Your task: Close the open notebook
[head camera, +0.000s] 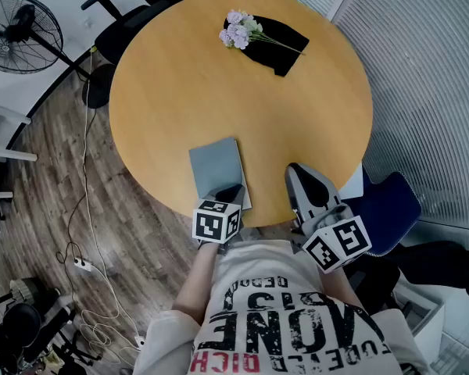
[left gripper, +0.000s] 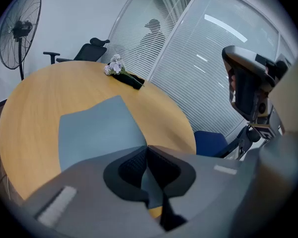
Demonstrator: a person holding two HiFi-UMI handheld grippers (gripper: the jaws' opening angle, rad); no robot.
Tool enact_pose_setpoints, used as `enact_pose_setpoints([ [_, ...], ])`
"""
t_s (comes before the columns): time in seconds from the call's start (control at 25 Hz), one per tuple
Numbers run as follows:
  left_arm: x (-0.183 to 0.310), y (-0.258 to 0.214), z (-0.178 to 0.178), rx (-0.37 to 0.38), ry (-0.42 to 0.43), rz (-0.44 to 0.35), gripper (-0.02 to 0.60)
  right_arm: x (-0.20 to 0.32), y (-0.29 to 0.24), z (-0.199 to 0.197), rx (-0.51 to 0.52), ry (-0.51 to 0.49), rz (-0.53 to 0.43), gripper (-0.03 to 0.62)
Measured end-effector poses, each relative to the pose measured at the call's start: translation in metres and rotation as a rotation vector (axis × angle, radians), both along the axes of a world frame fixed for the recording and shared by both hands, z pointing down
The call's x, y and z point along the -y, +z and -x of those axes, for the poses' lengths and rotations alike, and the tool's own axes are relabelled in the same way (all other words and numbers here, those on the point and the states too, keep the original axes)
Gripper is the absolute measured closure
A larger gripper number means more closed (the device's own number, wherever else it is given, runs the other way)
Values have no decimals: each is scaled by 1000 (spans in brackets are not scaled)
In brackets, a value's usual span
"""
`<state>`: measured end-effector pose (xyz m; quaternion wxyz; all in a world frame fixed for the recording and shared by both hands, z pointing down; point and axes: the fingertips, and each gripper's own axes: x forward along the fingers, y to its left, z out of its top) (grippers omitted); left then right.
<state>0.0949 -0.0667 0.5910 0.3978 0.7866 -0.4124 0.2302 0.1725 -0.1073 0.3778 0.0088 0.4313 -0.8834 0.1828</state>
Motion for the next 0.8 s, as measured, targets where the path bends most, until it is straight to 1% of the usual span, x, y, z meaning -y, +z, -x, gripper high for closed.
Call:
enact_pose_setpoints([
  [0.32, 3, 11, -6, -6, -1, 0, 560, -2, 1, 0, -1, -1, 2, 582],
  [0.52, 5, 19, -9, 4, 7, 3, 558, -2, 1, -1, 0, -1, 2, 582],
  [0.8, 6, 33, -12, 6, 26, 24, 554, -4, 0, -6, 7, 18, 5, 582],
])
